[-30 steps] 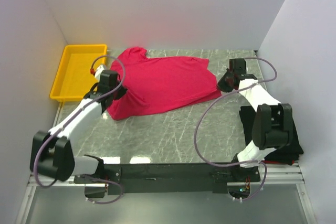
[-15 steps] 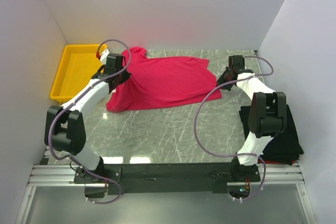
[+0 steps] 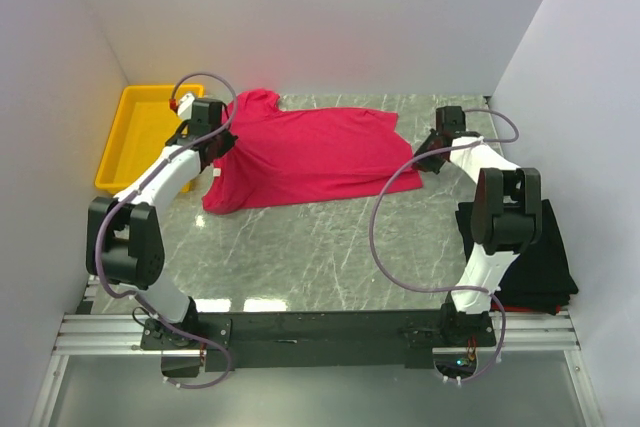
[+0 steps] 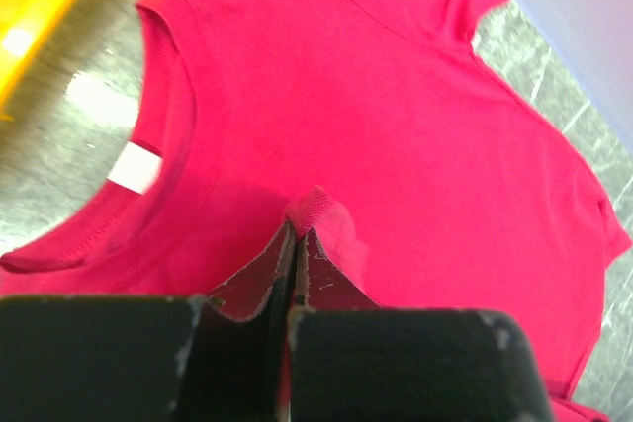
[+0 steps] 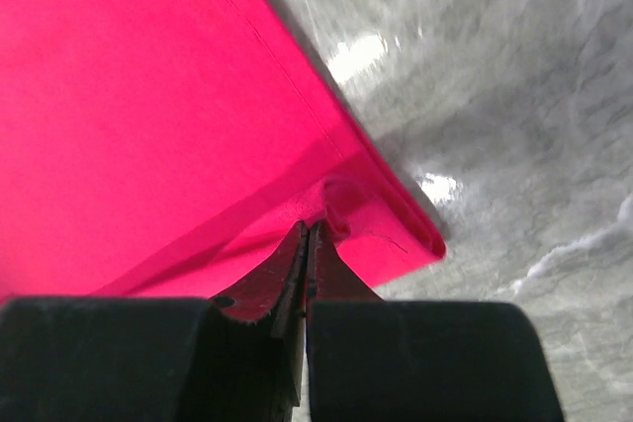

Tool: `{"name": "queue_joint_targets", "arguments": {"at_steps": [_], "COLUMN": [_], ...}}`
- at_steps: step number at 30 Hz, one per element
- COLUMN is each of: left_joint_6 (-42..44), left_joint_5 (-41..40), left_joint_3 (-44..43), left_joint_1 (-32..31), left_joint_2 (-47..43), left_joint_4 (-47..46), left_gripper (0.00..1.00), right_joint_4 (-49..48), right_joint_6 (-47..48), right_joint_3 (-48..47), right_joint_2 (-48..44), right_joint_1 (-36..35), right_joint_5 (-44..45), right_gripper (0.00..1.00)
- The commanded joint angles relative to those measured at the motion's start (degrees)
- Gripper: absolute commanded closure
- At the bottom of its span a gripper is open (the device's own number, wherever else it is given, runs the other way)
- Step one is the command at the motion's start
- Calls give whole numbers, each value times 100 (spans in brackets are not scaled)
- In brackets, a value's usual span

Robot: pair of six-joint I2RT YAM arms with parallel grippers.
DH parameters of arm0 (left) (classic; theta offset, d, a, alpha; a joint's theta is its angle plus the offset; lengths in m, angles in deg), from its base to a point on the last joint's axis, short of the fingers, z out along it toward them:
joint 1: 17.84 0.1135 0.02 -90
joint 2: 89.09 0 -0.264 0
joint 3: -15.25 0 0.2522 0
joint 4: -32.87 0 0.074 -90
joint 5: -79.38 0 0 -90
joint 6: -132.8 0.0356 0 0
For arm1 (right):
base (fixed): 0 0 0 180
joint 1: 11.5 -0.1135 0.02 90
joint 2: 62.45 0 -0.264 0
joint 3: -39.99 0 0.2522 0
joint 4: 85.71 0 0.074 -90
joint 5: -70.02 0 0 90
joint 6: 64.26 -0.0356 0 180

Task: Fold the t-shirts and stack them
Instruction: Fold the tshirt

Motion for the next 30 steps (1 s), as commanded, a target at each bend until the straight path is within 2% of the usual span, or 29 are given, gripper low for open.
{"name": "queue_joint_targets", "arguments": {"at_steps": [1, 9, 26, 30], "left_joint_6": [102, 84, 339, 576], "left_joint_5": [66, 145, 276, 426], "left_joint_3": [-47, -108, -846, -1092], "left_joint_1": [98, 160, 380, 441], "left_joint_2": [-60, 151, 836, 1056], "left_joint_4": [-157, -174, 124, 151], "left_gripper": [96, 96, 96, 90], "right_joint_4": [-123, 26, 53, 149], "right_joint_6": [-51, -25, 186, 256], "right_joint_3": [-415, -837, -1021, -1268], "right_joint_2": [57, 311, 646, 751], "right_joint_1": [115, 116, 107, 107], "right_joint_5": [-52, -122, -298, -386], "right_gripper": [100, 100, 100, 93]}}
